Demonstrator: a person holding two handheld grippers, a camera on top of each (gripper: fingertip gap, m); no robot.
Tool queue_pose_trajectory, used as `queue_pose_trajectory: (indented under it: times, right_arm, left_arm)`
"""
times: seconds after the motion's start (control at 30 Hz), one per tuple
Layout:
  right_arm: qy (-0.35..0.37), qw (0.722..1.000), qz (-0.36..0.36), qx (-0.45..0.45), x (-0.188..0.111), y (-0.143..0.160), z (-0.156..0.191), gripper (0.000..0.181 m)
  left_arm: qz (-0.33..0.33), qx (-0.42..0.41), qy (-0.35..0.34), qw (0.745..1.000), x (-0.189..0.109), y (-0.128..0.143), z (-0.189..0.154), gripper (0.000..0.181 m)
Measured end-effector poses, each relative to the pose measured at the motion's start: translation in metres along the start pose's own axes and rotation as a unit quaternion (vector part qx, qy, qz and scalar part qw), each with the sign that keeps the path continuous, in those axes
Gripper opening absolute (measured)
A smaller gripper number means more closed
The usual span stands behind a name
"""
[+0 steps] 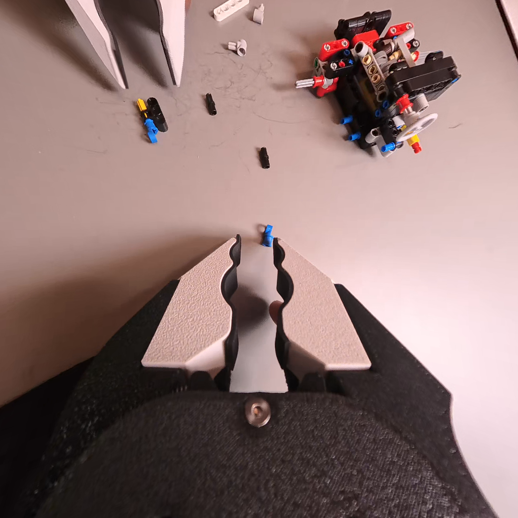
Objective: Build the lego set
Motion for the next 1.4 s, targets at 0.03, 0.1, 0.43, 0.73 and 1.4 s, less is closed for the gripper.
queue_pose_trajectory:
  times: [0.03,0.1,0.43,0.73,1.4]
  right_arm:
    - [0.001,1.000,0.003,-0.002,0.001,0.001,0.000,0.022]
    - [0.001,1.000,0.007,-0.002,0.003,0.001,0.000,0.021]
    - [0.006,1.000,0.015,-0.013,0.010,-0.001,0.003,0.018]
    - [0.025,0.999,0.020,-0.022,0.013,-0.002,0.001,0.006]
    - [-0.009,0.972,-0.184,-0.148,0.043,-0.072,0.055,0.005]
  left_arm:
    - [0.003,0.009,-0.006,1.000,0.002,0.000,0.001,0.029]
    - [0.006,0.021,-0.011,1.000,0.004,0.001,0.001,0.028]
    - [-0.013,0.013,-0.027,0.999,0.000,-0.002,0.007,0.026]
    - [-0.056,-0.019,-0.053,0.997,-0.008,-0.009,0.016,0.021]
    - [-0.158,-0.081,-0.006,0.984,-0.010,-0.026,0.008,0.009]
Point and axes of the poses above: each gripper's, where its closed fingertips meet, x out along the fingers, y out of its underside, z = x × y across the jaws, the point moved 7 cm from there along -x, back along the fingers, and after that the axes turned 12 degrees about -z, right-handed, at the moved point
